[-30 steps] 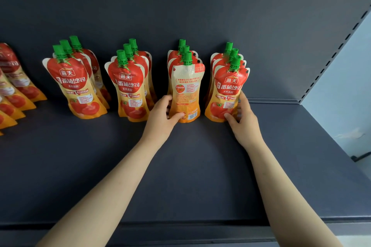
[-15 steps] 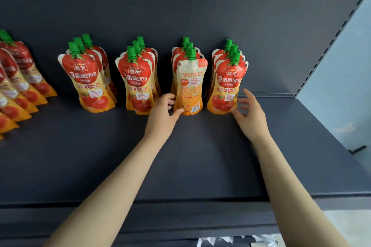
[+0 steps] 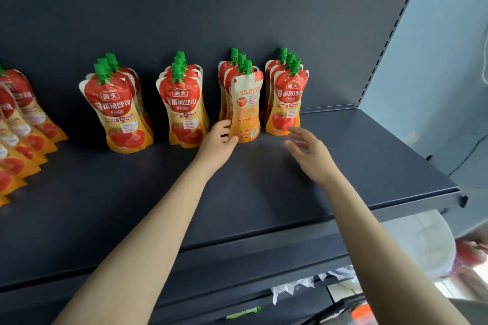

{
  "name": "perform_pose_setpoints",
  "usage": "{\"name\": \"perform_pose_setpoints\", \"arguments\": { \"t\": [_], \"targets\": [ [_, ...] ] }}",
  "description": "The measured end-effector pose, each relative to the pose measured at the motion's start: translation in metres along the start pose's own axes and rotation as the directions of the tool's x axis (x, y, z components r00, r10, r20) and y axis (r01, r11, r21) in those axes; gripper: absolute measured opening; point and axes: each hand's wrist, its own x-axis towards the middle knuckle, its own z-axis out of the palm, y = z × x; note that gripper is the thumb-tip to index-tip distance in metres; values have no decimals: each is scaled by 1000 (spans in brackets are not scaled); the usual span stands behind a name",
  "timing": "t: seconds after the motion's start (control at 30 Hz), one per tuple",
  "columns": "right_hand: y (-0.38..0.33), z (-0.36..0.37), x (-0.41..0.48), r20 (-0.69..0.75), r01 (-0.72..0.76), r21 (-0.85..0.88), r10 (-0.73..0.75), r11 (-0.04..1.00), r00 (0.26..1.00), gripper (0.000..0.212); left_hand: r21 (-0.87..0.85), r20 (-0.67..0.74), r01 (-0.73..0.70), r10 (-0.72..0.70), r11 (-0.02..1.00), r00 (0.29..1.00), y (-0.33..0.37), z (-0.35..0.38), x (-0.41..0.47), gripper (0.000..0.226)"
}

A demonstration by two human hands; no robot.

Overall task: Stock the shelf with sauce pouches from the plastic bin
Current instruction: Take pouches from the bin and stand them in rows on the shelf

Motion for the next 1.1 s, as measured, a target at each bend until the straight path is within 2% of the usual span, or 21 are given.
{"name": "perform_pose_setpoints", "arguments": {
  "t": [0.1,0.23,0.27,0.37,0.43,0.6,0.8,1.0,1.1],
  "targets": [
    [-4,5,2,70,22,60,-26,998,997,43,-13,-36,-39,39,999,999,-5,8,-15,38],
    [-12,8,8,184,36,172,-68,984,980,43,78,56,-120,116,990,992,-9,13,-31,49],
    [-13,9,10,210,36,191,-77,981,975,42,85,34,-137,134,987,990,-8,12,-32,48],
    [-12,12,12,249,44,206,-96,978,964,41,43,-143,-150,155,988,978,-1,5,-26,36],
    [-11,17,13,249,61,185,-107,981,963,45,-19,-182,-152,146,988,972,5,-1,-16,34],
    [-13,39,16,204,137,127,-161,982,966,45,-108,-52,-81,75,991,996,19,-4,2,48],
    [-14,42,18,154,159,97,-173,982,973,33,-122,-10,-46,45,992,999,17,-5,4,46],
    [-15,38,20,255,193,75,-206,978,945,32,-111,-11,-35,34,993,999,7,-7,4,49],
    [-13,39,21,174,190,36,-193,981,966,24,-81,-56,-68,63,994,996,2,-9,4,41]
  ]
}}
